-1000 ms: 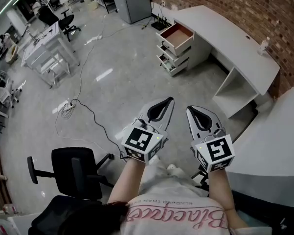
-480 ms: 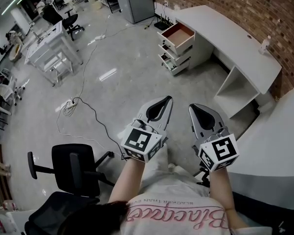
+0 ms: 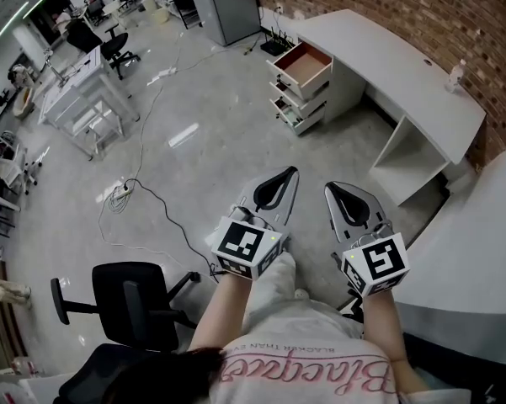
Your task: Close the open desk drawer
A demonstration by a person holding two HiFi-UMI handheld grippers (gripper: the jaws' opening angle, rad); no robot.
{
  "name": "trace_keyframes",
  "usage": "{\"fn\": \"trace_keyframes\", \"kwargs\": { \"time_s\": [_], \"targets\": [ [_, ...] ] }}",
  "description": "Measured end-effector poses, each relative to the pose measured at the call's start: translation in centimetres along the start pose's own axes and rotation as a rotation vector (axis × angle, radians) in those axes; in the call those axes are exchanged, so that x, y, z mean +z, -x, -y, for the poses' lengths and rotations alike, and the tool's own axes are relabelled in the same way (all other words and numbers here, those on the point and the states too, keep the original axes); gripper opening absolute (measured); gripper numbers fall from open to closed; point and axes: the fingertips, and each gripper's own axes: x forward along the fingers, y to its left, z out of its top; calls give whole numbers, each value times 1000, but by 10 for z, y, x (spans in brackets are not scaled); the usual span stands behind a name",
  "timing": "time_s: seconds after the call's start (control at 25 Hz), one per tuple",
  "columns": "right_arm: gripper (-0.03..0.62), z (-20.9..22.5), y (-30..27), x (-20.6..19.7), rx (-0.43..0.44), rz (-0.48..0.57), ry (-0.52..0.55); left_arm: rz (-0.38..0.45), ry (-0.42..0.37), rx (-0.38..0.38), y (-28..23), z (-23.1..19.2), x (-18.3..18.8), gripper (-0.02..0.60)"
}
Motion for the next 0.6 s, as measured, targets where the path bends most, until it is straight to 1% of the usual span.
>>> {"fn": "trace_keyframes", "kwargs": {
  "time_s": [0.16,0.32,0.6],
  "targets": [
    [12,18,-21,2,-11,13,-18,-7,2,-3,-17,-22,-3,8],
    [11,37,-51,1,-38,-7,-16,-7,1,-10,-40,-49,-1,8],
    [11,61,-108,4,-26,-34,-20,-8,16,-12,-80,-99,1,8]
  ]
}}
